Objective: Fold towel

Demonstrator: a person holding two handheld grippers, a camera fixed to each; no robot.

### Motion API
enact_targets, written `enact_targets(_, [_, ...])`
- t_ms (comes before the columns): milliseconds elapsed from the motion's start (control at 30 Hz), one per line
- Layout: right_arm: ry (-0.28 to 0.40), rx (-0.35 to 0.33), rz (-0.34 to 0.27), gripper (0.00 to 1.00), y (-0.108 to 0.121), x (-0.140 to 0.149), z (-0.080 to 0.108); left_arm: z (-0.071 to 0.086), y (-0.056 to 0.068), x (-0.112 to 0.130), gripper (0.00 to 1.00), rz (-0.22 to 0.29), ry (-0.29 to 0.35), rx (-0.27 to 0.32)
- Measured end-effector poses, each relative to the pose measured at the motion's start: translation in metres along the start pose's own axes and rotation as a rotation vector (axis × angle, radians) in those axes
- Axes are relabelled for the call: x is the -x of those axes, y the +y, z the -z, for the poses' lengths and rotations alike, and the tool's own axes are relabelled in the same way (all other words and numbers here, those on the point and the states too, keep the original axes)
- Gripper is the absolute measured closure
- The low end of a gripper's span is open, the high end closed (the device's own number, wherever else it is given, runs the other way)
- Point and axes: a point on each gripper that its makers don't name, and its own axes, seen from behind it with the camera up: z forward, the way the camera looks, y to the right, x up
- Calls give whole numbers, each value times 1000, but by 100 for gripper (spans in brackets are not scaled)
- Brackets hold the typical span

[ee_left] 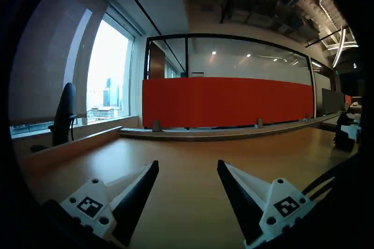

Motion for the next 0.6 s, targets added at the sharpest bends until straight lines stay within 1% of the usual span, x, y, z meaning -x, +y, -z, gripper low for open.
enact_targets(600, [0, 0, 0, 1, 0, 0, 0, 1, -1, -2, 7, 0, -1, 0])
